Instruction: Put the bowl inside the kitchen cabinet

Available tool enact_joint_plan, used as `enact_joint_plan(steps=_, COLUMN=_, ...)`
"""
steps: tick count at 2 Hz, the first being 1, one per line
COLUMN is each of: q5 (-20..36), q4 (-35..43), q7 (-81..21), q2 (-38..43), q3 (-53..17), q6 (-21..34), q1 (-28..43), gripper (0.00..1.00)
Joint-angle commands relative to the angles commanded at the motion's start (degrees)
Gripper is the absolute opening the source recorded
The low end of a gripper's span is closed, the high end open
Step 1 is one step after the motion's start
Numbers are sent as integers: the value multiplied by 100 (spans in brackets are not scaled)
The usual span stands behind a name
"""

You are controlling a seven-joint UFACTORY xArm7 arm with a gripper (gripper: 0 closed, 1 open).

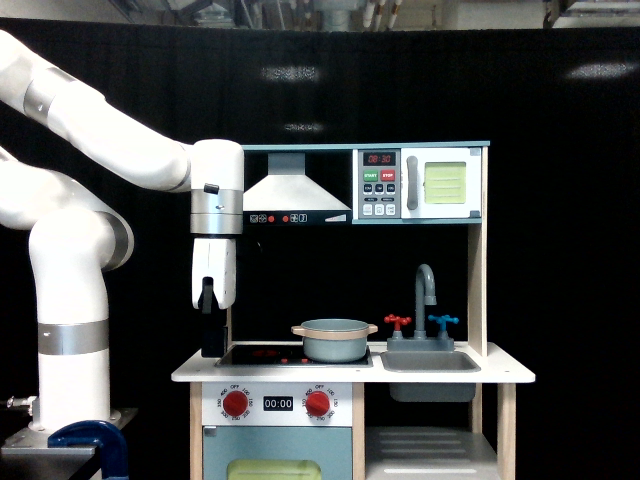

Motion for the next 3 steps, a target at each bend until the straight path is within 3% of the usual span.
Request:
enact_joint_plan(steps=1, q5=184, q4=175, q7=422, q2=258, q3=16, q6=-382, q1=42, gripper=100)
enact_joint_plan(steps=2, q5=52, q4=1280, q7=1243, q2=2048, q3=742, q6=-1194, q1=65, gripper=100)
enact_joint_plan(steps=3, q5=-66, q4=2128, q7=1139, q2=2752, q3=841, q6=-1572, q1=287, gripper=100)
